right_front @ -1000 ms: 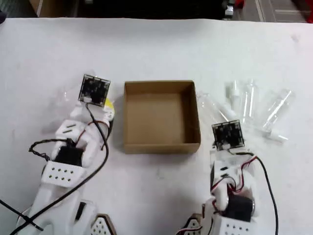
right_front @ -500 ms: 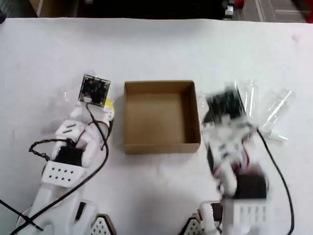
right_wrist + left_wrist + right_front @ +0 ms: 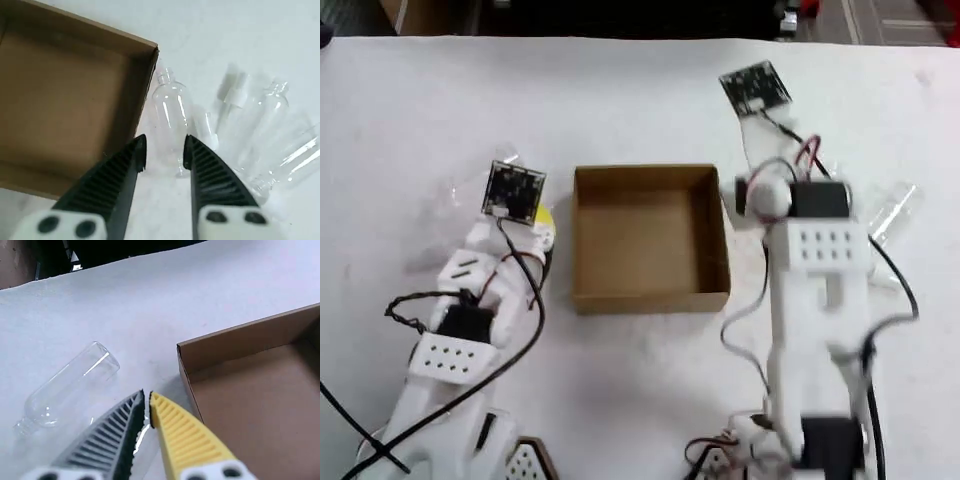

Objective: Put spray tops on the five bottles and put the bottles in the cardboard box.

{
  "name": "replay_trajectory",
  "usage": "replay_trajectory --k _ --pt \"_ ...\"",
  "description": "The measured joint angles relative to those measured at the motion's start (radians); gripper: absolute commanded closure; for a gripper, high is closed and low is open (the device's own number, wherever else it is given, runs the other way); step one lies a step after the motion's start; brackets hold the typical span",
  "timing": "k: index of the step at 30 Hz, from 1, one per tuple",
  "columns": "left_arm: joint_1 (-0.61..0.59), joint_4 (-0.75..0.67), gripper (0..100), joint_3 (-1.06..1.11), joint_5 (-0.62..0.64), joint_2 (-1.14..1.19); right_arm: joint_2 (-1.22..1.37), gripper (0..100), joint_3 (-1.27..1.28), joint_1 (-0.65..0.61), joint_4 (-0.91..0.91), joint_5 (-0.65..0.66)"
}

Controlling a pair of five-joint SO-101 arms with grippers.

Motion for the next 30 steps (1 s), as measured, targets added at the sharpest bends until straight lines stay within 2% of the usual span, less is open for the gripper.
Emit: replay_trajectory --k 5,12,21,30 --pt "0.0 0.0 98 0.0 0.0 0.0 0.265 86.9 -0.239 0.034 0.075 0.051" --pt "0.0 -0.005 98 0.0 0.0 0.0 0.641 86.8 -0.664 0.031 0.315 0.235" --pt "-0.005 -0.005 98 0.0 0.0 0.0 1.074 86.8 -1.132 0.041 0.407 0.233" --pt "-0.025 -0.005 98 0.0 0.0 0.0 1.263 86.8 -1.295 0.04 0.408 0.233"
